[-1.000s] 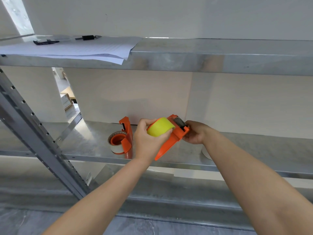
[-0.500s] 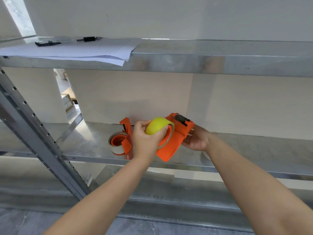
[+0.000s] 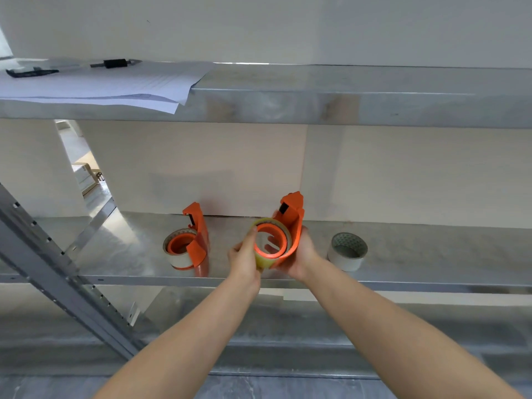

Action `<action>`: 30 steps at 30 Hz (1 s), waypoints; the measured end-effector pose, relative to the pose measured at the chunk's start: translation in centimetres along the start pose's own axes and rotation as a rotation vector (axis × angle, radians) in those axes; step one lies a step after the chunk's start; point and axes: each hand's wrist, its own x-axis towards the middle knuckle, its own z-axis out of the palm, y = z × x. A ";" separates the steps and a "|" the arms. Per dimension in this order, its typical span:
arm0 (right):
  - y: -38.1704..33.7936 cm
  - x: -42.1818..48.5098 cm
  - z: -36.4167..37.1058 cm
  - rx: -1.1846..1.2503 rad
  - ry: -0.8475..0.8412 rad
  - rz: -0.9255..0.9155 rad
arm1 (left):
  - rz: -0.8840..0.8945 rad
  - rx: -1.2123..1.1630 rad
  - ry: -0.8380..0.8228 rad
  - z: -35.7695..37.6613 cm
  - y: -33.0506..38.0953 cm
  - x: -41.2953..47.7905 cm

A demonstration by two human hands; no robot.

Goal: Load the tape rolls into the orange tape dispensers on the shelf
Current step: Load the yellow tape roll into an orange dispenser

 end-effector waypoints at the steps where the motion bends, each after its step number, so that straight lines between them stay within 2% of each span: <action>1: 0.0 0.0 -0.3 -0.027 0.023 0.012 | -0.013 0.052 0.024 -0.2 -0.3 0.3; 5: 0.0 -0.2 -1.0 -0.145 0.103 -0.027 | -0.077 0.278 0.063 -1.3 -0.6 1.4; 9: 0.9 0.8 -0.7 -0.279 0.168 -0.082 | -0.169 0.281 0.058 -1.7 -0.2 2.5; 13: 2.5 3.7 -1.7 -0.467 0.122 -0.131 | -0.100 0.341 0.113 -1.8 -0.6 3.9; 16: 3.0 3.9 -1.9 -0.517 0.090 -0.194 | -0.021 0.474 0.138 -1.9 -0.5 4.8; 21: 3.0 4.1 -2.1 -0.514 0.088 -0.203 | 0.217 1.115 0.206 -2.0 -0.6 5.4; 28: 3.1 3.8 -1.8 -0.610 0.105 -0.251 | 0.400 1.278 0.245 -2.3 -1.4 6.9; 30: 2.8 2.9 -1.2 -0.659 0.110 -0.257 | 0.383 1.280 0.229 -2.6 -1.4 7.2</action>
